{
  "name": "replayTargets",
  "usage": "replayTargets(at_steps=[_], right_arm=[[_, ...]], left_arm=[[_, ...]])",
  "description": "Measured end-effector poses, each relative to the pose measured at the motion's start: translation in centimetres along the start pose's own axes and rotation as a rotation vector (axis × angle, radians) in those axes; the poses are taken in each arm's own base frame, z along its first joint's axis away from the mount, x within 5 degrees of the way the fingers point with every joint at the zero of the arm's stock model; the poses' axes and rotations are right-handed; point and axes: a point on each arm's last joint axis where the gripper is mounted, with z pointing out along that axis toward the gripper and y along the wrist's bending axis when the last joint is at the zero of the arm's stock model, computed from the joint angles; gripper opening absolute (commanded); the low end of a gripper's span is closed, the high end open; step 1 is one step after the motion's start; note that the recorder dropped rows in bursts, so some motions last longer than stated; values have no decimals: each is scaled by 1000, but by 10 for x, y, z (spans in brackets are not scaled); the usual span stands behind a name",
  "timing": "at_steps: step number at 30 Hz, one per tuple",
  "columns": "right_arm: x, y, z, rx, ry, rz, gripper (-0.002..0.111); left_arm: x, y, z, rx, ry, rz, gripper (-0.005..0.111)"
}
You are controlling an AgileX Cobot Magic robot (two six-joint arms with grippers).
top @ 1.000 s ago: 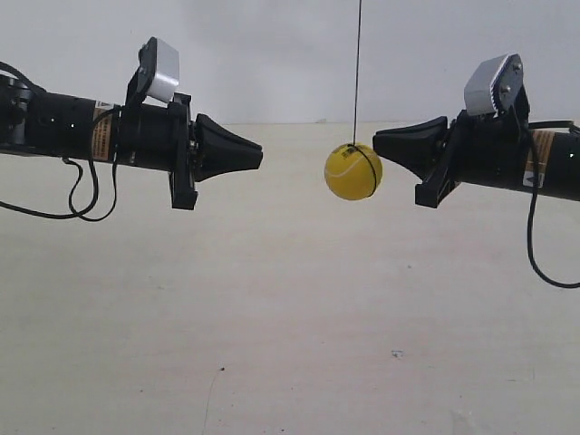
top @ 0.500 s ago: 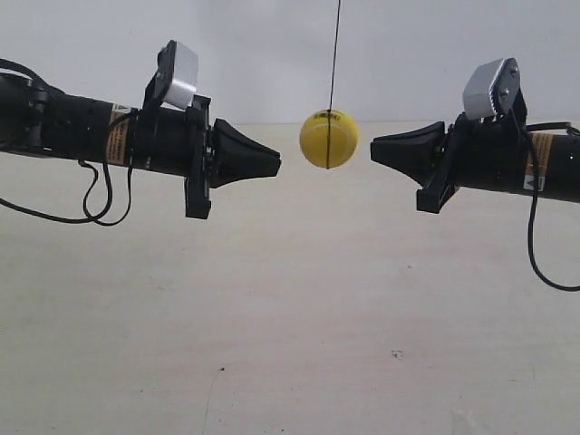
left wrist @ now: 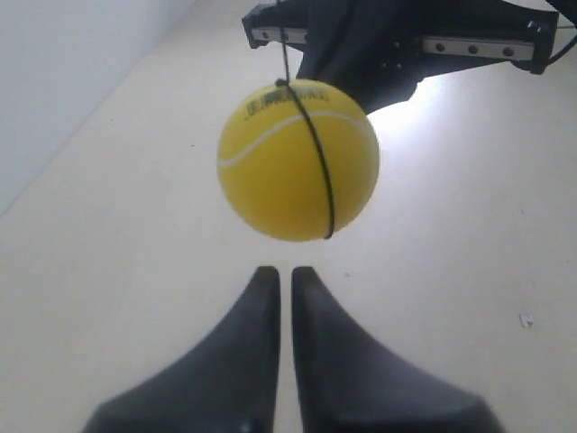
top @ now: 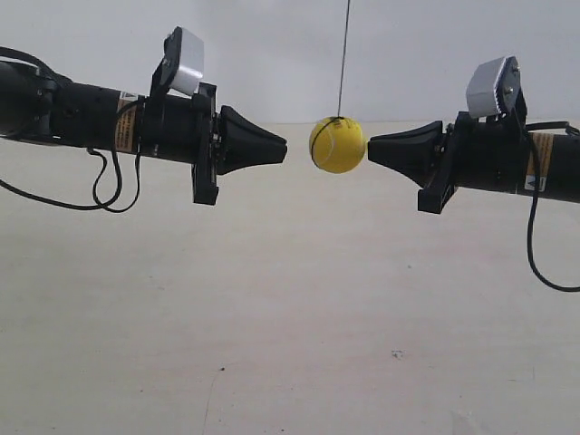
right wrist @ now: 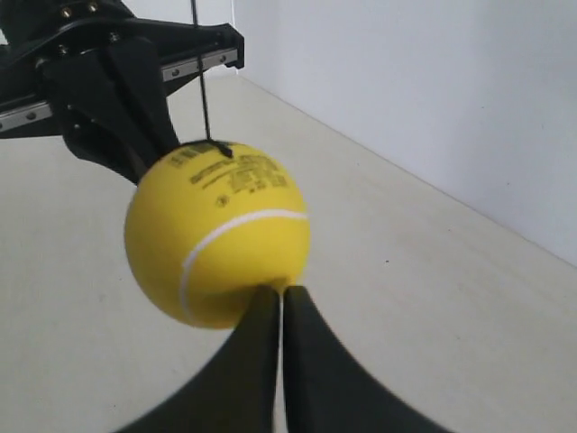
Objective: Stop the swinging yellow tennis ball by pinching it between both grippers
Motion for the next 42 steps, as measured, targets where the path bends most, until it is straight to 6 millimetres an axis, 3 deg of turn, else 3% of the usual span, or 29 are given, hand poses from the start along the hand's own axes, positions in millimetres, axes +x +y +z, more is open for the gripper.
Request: replayTargets(at_steps=[22, 32, 42], right_arm=[[-1, 1, 0, -16, -9, 5, 0], [-1, 2, 0, -24, -10, 2, 0], [-1, 2, 0, -24, -10, 2, 0]], left_arm=[[-3, -2, 2, 36, -88, -32, 5], [12, 7, 16, 69, -124, -63, 5], [7, 14, 17, 55, -155, -65, 5]])
